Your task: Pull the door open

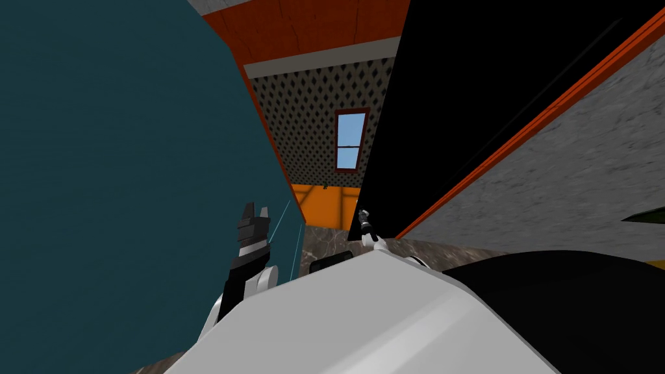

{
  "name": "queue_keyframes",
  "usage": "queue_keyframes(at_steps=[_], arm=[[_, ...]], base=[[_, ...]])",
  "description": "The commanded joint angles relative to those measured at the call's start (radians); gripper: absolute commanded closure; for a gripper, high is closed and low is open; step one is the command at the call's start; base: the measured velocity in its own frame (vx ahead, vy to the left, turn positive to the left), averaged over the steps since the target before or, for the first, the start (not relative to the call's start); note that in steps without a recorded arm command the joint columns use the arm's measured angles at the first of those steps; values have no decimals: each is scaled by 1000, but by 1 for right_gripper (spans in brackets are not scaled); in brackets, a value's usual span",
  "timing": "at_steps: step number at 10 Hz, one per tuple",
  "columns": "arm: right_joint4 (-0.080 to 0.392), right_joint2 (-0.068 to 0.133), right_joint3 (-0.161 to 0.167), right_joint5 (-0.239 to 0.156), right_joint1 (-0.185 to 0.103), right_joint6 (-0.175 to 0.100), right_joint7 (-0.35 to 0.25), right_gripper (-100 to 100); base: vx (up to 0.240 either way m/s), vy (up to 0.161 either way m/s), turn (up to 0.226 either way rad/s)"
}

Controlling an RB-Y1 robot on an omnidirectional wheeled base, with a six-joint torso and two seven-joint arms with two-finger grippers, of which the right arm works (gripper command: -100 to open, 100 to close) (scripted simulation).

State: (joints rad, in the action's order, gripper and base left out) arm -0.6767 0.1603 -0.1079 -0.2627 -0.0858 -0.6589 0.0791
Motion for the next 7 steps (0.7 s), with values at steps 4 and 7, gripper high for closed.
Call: queue_keyframes(at_steps=[4, 7], arm=[[9, 31, -5, -30, 8, 2, -85, 100], [11, 35, 2, -41, 8, -4, -127, 100]], base=[[-35, -6, 57], [-26, -11, 30]])
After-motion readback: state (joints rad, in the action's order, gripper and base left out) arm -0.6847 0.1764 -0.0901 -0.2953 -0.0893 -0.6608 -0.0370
